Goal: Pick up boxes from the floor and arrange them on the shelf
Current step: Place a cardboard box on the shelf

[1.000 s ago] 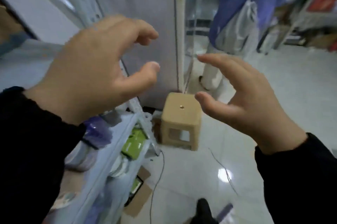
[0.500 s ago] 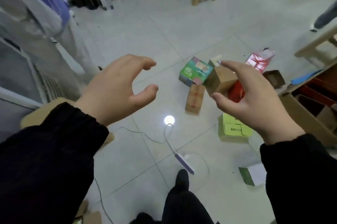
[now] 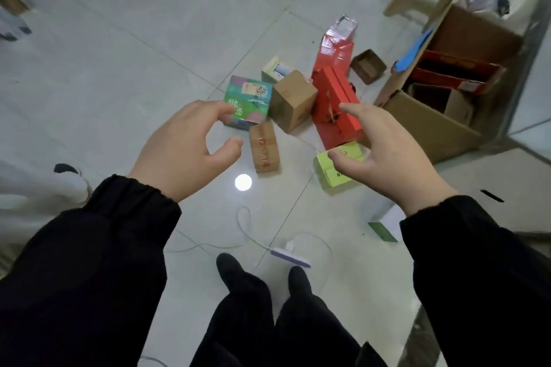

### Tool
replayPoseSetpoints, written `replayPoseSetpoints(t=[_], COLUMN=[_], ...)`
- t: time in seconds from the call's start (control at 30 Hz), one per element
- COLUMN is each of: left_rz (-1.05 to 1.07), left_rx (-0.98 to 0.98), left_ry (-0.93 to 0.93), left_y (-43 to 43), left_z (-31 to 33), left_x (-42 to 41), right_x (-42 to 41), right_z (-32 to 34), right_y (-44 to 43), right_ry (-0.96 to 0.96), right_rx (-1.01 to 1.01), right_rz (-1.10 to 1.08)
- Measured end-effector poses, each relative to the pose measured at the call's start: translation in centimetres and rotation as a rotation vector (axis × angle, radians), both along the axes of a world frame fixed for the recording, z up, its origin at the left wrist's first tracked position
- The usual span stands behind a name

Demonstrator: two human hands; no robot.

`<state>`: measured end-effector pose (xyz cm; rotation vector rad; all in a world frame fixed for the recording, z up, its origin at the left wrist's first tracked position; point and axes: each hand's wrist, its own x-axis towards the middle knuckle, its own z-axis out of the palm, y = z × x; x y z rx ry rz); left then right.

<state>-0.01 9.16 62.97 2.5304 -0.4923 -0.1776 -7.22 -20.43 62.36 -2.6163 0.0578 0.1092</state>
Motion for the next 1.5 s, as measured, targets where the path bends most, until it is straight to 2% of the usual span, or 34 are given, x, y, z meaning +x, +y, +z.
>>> replayPoseSetpoints(t=[0.2,0.4,0.57,0.67,0.87,0.97,1.03,1.1,1.17,1.23,1.3,1.4,1.5], left_rz=[-0.106,-0.137,-0.128,-0.077,0.053,0.204,0.366,0.512,0.566,0.561,0.576,0.634,0.734], left_rx=[0.071,0.198,0.29,0.349,0.409,0.247,0.034,-0.165,-0.257,-0.361,-0.451,-0.585,-0.723], left_ry=[0.008,0.033,0.111,0.224,0.559,0.758,0.884,0.972,1.016,0.993,0.911,0.805,0.808], left_y=[-0.3,-0.7,-1.2,-0.9,-2.5,-4.1,-5.3,-6.8,-8.3,-9.5,-9.8,-8.6,-6.5], left_z=[-3.6,-9.6,-17.2,-25.9,-49.6,-61.6,-68.5,-74.0,-77.3,-78.5,-77.1,-71.3,-61.9], left_x=[6.7,11.8,16.5,19.0,21.2,21.5,21.6,21.5,21.6,21.5,21.2,20.4,19.5], right_x=[4.4,11.4,17.5,21.8,29.0,30.5,30.9,30.9,30.5,30.1,29.8,29.4,29.3], right_z=[-4.1,-8.9,-17.2,-26.5,-49.7,-59.8,-66.0,-71.2,-75.2,-77.6,-77.3,-71.0,-61.8], right_y=[1.8,2.7,2.3,2.0,0.9,0.0,-0.5,-0.6,0.0,0.4,1.1,1.5,2.0], right_ry=[0.03,0.116,0.204,0.287,0.519,0.637,0.689,0.765,0.829,0.814,0.765,0.704,0.675], right_rx=[-0.048,-0.171,-0.218,-0.213,-0.176,0.028,0.173,0.297,0.449,0.59,0.691,0.768,0.863], right_rz=[-0.058,0.029,0.114,0.176,0.241,0.089,-0.117,-0.234,-0.302,-0.36,-0.379,-0.361,-0.324])
